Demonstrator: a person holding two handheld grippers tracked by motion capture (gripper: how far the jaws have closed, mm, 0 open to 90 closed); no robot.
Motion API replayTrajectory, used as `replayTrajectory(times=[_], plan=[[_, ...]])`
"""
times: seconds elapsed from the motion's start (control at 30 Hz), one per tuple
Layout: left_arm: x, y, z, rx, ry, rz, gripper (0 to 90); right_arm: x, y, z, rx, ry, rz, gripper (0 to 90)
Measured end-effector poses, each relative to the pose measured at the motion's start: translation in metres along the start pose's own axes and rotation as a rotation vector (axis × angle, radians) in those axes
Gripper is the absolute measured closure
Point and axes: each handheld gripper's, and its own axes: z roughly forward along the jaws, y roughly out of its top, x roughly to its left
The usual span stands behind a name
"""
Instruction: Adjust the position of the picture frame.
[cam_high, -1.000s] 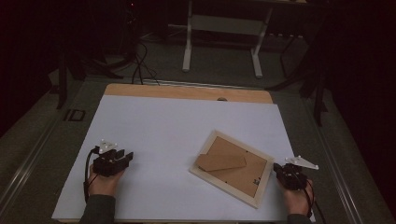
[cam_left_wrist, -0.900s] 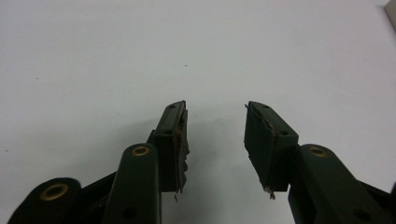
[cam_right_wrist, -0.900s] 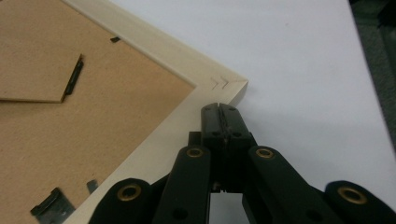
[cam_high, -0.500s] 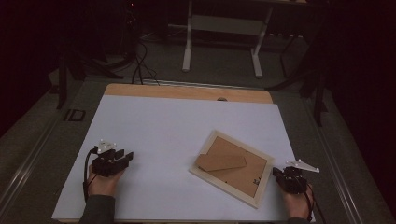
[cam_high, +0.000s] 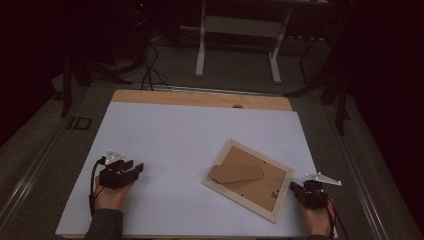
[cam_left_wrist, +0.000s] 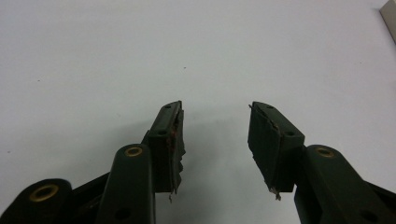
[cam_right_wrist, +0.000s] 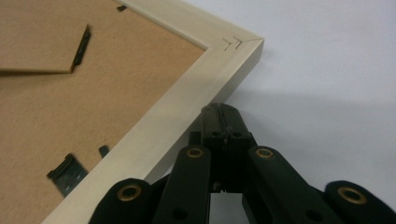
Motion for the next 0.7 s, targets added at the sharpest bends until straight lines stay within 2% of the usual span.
replayTrajectory(times=[0.23, 0.27, 0.33, 0.7], plan=[[-0.0001, 0.0001, 0.0004, 0.004, 0.009, 0.006, 54.9, 0.0008, -0.0014, -0.0016, 0.006, 0.011, -0.001, 89.9], [-0.0019, 0.0001, 0.0005, 0.008, 0.027, 0.022, 54.5, 0.0009, -0.0024, -0.0027, 0.008, 0.021, 0.004, 89.9], [-0.0033, 0.0002, 0.0008, 0.012, 0.030, 0.035, 54.4, 0.0020, -0.0035, -0.0037, 0.011, 0.021, 0.001, 89.9], [-0.0049, 0.0001, 0.0014, 0.016, 0.034, 0.044, 54.0, 0.0058, -0.0089, -0.0094, 0.025, 0.049, -0.002, 89.9]])
